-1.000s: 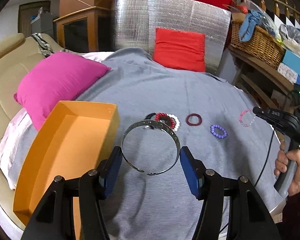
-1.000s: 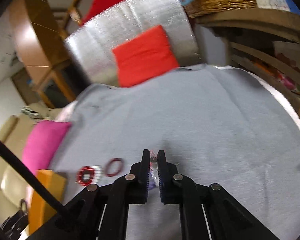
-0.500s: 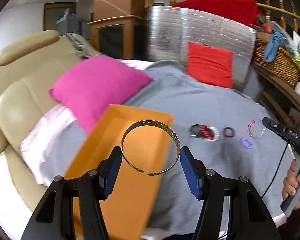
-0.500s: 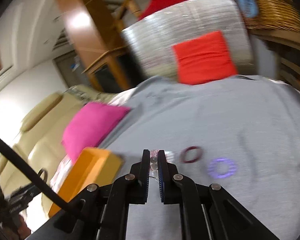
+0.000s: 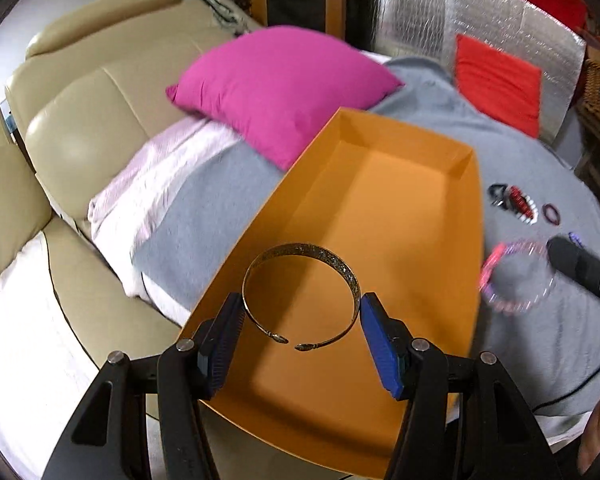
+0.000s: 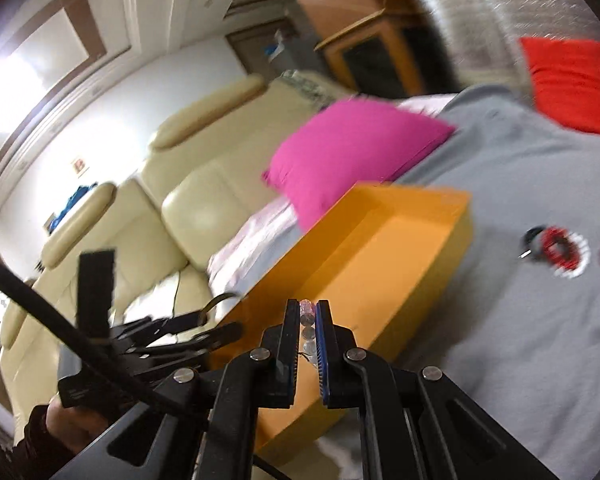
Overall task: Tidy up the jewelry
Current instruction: 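Lower the silver bangle into the box with the left tool while the right tool drops the pink bracelet, then withdraw both open tools from the box back over the cloth, then grasp the purple bead bracelet with the right tool while the left tool grasps the red bead bracelet, then lift both held bracelets and carry them over the orange box, then open the right tool over the box while the left tool releases the red bracelet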
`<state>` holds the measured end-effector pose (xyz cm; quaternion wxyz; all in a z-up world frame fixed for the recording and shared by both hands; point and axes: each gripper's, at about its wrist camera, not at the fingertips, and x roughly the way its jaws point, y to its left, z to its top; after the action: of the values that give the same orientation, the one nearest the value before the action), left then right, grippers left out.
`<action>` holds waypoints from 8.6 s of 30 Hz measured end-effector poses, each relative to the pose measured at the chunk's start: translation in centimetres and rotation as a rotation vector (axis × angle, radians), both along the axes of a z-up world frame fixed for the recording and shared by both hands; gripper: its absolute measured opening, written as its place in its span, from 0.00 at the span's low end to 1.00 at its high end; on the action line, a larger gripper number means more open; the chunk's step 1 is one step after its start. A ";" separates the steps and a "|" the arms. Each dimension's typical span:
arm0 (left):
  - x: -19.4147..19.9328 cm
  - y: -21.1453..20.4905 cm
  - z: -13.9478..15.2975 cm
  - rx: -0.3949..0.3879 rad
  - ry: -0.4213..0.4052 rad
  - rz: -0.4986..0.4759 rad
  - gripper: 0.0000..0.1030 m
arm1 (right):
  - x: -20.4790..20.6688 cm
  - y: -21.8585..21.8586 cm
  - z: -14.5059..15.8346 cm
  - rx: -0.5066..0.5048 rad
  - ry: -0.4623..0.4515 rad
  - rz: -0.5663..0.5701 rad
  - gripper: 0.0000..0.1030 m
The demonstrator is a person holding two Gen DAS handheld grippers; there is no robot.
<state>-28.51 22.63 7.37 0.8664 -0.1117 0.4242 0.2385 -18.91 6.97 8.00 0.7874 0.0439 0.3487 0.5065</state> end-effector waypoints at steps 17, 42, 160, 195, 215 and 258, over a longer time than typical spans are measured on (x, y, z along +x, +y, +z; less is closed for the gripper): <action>1.8 0.4 -4.7 -0.013 0.121 0.018 0.60 | -1.4 5.8 -4.4 -0.244 -0.121 0.018 0.09; 1.9 0.2 -2.8 0.003 0.083 0.019 0.60 | -1.9 4.8 -2.7 -0.372 -0.400 -0.138 0.56; 30.6 -19.6 -3.9 -0.117 0.069 -0.570 0.09 | 22.8 -25.7 -7.4 -0.345 0.240 -0.799 0.10; 14.9 -19.7 3.7 -0.165 -0.147 -0.635 0.09 | 19.8 -26.8 -2.4 0.046 0.318 -0.652 0.10; 6.3 -6.9 10.5 -0.048 -0.224 -0.435 0.09 | 10.7 -8.9 2.7 0.125 0.082 -0.235 0.10; 8.4 1.0 0.2 -0.125 0.059 -0.234 0.10 | 6.1 4.7 -2.7 -0.093 0.030 -0.047 0.11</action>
<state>-20.08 23.61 7.61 0.8667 -0.1082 0.4739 0.1119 -12.81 11.68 5.28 0.7950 0.0232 0.3826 0.4702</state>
